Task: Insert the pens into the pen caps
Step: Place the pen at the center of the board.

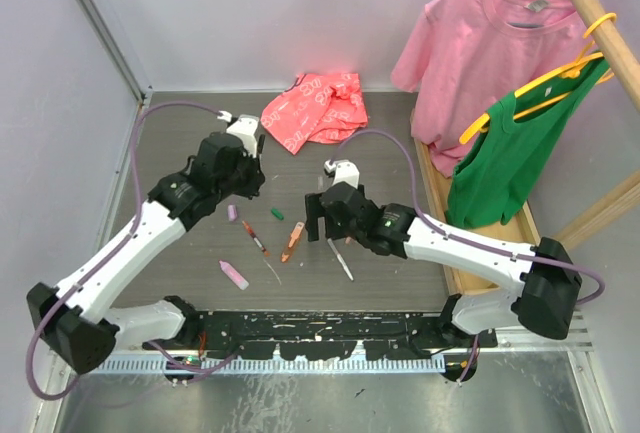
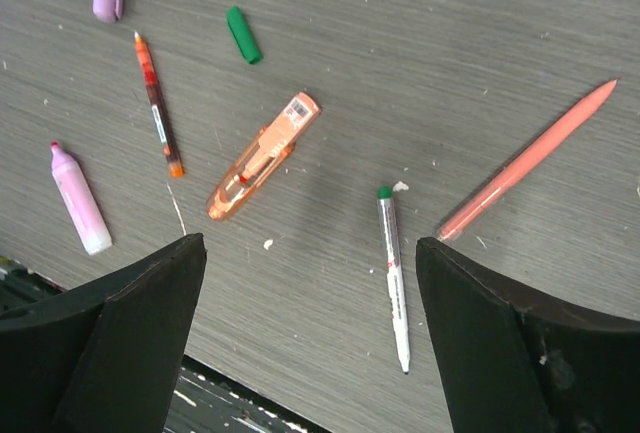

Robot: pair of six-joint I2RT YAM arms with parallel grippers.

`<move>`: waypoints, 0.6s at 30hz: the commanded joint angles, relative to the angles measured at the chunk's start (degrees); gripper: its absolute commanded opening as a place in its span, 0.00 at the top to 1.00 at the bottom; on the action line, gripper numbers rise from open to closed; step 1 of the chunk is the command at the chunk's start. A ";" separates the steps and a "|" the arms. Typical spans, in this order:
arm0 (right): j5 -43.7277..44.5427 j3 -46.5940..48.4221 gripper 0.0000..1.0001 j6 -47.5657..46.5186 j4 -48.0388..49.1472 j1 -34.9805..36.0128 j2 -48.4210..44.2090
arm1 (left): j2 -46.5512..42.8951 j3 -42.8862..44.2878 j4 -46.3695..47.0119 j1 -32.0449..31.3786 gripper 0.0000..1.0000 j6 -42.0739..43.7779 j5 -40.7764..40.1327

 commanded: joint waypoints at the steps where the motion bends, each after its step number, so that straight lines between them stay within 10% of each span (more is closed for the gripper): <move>1: -1.79 -2.00 0.09 0.70 2.41 0.07 -3.37 | 4.75 3.61 5.62 4.19 1.00 2.56 0.12; 18: -3.55 -5.51 0.09 -2.42 5.74 -2.19 -3.74 | 25.10 22.59 -0.59 18.88 1.00 5.75 13.80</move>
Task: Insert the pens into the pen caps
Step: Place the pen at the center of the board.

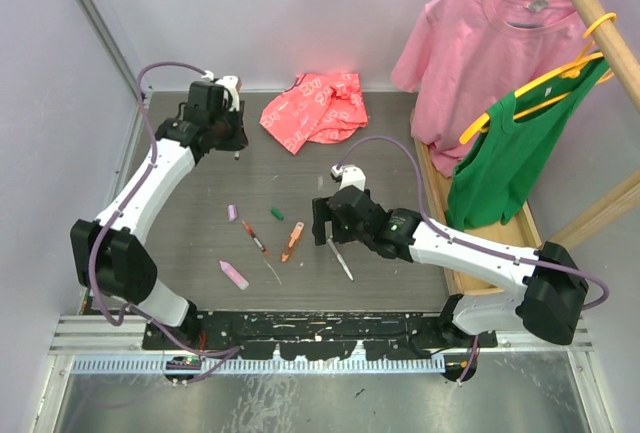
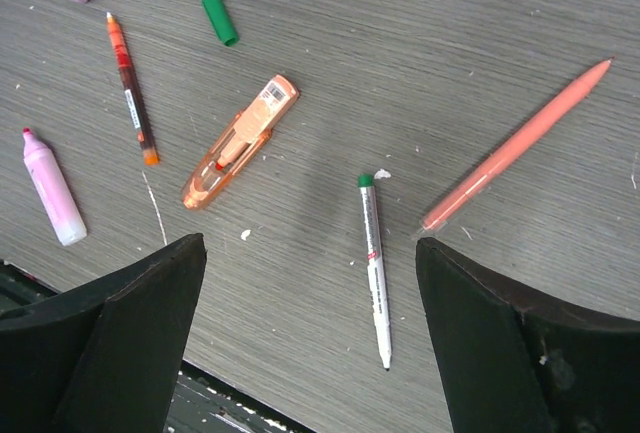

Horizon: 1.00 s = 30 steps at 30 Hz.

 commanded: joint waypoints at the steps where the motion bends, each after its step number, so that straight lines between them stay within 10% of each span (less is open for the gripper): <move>1: -1.14 0.36 0.09 -1.77 3.57 -0.61 -1.22 | 2.83 7.73 -1.09 0.91 1.00 1.89 3.68; 30: 0.09 -6.82 0.09 0.18 -0.62 -1.36 -11.80 | 7.39 1.78 -10.68 6.85 1.00 -1.98 2.15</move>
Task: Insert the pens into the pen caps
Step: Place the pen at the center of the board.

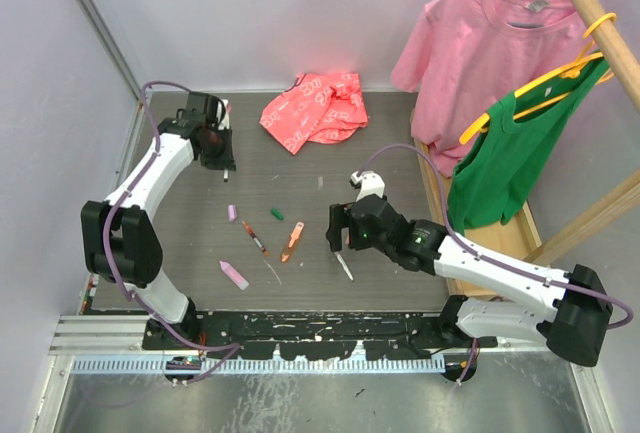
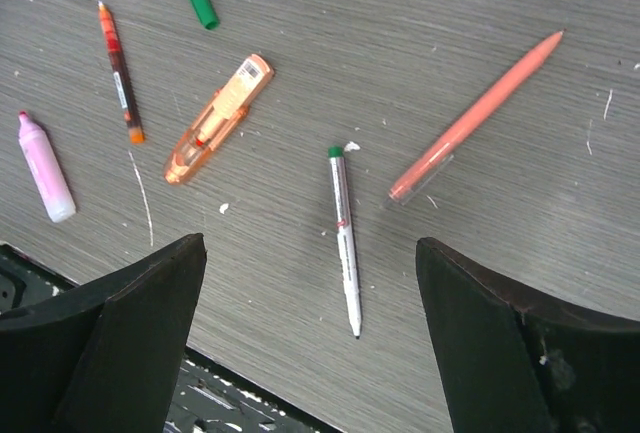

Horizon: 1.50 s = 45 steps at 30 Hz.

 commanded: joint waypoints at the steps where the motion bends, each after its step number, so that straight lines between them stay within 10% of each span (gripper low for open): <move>1: 0.42 -0.64 0.09 1.25 -0.70 -0.26 -2.06 | 1.55 2.98 -1.86 0.42 1.00 -0.02 0.55; 45: -2.65 -2.96 0.09 1.37 -5.40 -0.25 -9.75 | 19.34 1.34 5.14 0.31 0.82 -2.74 1.38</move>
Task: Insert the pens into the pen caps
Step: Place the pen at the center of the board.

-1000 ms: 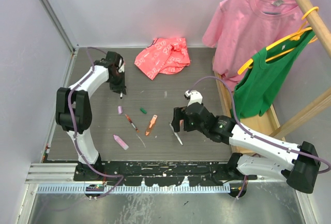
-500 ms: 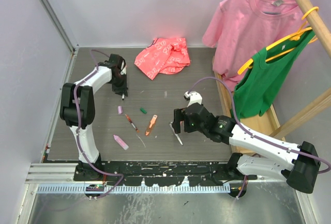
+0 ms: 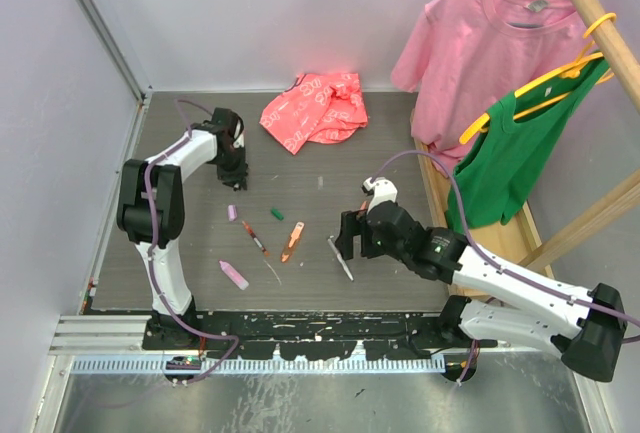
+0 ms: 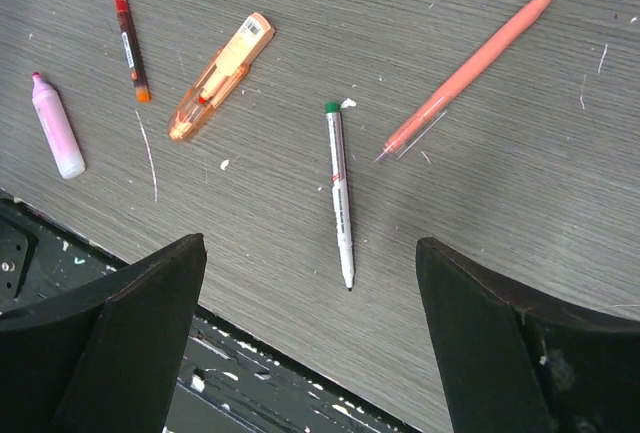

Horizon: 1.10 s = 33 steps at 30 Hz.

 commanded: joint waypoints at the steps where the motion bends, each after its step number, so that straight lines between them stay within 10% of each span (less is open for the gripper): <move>1: -0.05 -0.27 0.09 0.66 0.30 -0.25 -1.55 | 0.52 -0.50 2.11 0.19 0.82 -0.12 0.10; 22: 0.31 0.49 0.10 1.46 -1.13 -0.29 -2.77 | 1.31 -2.68 3.42 0.15 0.72 -0.30 -0.40; 33: 9.96 3.24 0.09 4.88 -5.09 -0.26 -1.81 | -12.50 -2.81 4.30 0.13 0.67 -0.37 -1.14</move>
